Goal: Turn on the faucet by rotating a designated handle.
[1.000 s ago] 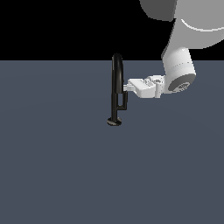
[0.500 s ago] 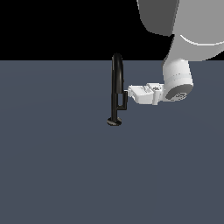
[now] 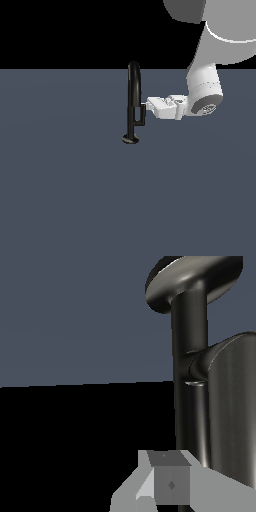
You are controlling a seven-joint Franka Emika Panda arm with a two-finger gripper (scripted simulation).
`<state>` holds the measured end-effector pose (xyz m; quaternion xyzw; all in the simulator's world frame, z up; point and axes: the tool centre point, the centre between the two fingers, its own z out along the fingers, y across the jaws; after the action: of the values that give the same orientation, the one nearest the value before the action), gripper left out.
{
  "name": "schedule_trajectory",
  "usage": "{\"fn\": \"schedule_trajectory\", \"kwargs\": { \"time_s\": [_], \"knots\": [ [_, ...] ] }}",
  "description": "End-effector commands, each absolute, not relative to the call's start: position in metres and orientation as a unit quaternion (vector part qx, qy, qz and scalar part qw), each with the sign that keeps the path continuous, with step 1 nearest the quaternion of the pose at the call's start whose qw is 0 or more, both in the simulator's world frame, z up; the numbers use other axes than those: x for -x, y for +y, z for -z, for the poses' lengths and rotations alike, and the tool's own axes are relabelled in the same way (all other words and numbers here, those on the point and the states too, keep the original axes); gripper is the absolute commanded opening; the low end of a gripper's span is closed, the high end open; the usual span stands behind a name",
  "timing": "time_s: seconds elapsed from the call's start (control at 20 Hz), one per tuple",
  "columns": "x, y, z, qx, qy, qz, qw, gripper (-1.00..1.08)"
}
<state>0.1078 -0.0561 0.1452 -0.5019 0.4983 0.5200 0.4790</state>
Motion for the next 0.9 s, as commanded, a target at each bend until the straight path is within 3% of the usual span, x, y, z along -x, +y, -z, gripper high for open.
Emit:
{"fn": "schedule_trajectory", "kwargs": {
  "time_s": [0.0, 0.85],
  "knots": [
    [-0.104, -0.056, -0.147, 0.502, 0.498, -0.520, 0.479, -1.00],
    [-0.071, -0.057, -0.159, 0.502, 0.498, -0.520, 0.479, -1.00]
  ]
}}
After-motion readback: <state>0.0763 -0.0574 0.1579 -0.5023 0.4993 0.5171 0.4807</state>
